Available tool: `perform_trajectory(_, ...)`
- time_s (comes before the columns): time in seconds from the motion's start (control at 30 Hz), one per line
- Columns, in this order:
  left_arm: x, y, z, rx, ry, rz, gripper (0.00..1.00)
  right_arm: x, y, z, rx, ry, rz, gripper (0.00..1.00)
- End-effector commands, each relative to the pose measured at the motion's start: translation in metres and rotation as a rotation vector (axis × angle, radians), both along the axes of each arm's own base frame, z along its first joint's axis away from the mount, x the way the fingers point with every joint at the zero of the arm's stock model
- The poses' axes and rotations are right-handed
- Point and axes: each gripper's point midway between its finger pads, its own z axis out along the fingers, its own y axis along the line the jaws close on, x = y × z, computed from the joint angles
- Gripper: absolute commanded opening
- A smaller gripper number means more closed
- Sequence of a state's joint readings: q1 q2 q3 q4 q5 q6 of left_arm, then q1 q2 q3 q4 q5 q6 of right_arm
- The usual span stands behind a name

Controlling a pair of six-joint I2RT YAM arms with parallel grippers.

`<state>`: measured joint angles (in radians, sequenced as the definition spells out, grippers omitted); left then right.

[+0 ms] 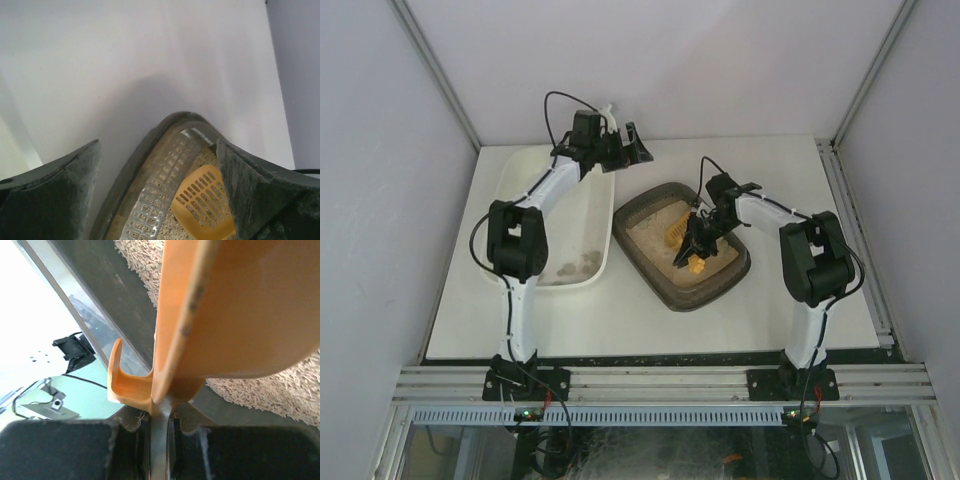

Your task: Clean the litter box

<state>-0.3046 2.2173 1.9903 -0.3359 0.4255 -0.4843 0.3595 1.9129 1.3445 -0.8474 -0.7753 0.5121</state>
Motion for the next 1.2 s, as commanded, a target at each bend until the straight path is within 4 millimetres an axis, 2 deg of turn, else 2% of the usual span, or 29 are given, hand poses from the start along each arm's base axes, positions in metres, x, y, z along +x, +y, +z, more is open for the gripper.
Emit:
perform_trajectory(0.0, -0.009, -0.001, -0.013, -0.064, 0.017, 0.034, 1.00, 0.015, 0.020, 0.012, 0.106, 0.013, -0.038, 0.00)
perform_trajectory(0.27, -0.049, -0.007, -0.036, -0.111, 0.113, -0.025, 1.00, 0.016, 0.042, -0.001, 0.136, 0.037, -0.026, 0.00)
perform_trajectory(0.47, -0.063, -0.002, -0.056, -0.088, 0.146, -0.034, 1.00, 0.017, 0.057, -0.010, 0.161, 0.042, -0.017, 0.00)
perform_trajectory(0.87, -0.070, 0.008, -0.072, 0.033, 0.154, -0.050, 1.00, 0.031, 0.083, -0.010, 0.261, -0.061, 0.004, 0.00)
perform_trajectory(1.03, -0.073, 0.008, -0.072, 0.035, 0.158, -0.057, 1.00, 0.030, 0.096, -0.018, 0.336, -0.079, 0.003, 0.00)
perform_trajectory(1.17, -0.074, 0.006, -0.072, 0.026, 0.164, -0.062, 1.00, 0.035, 0.106, -0.016, 0.411, -0.152, -0.002, 0.00)
